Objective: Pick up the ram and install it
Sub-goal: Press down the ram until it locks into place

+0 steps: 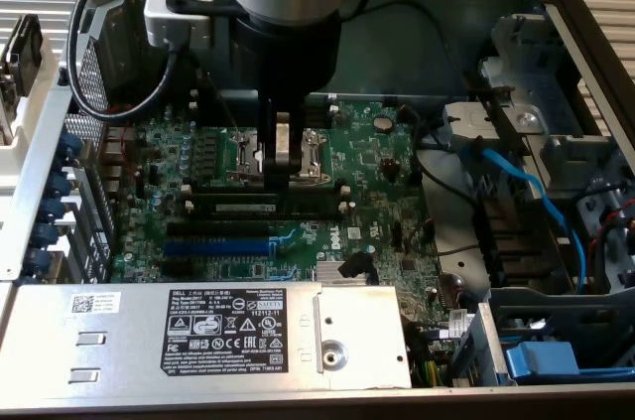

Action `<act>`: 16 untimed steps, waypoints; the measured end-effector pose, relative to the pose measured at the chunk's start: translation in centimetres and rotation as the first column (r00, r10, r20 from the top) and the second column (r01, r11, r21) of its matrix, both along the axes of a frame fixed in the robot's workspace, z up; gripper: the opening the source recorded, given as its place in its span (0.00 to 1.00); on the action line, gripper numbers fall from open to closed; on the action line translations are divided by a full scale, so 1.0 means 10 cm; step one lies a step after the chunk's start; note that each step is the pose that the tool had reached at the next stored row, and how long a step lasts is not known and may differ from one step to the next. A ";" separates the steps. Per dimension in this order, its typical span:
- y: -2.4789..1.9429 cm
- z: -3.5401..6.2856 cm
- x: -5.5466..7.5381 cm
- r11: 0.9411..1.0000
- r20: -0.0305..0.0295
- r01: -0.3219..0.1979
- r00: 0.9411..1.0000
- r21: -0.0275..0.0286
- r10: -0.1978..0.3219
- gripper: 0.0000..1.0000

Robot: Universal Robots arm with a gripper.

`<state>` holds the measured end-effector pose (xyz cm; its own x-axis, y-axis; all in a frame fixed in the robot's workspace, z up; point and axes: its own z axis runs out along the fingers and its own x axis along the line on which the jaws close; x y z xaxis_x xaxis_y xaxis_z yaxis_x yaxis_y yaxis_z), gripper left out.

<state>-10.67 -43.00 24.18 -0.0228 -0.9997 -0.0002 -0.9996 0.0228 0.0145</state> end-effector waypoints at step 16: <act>0.000 -0.004 0.00 0.978 0.000 0.207 0.978 0.010 -0.207 0.10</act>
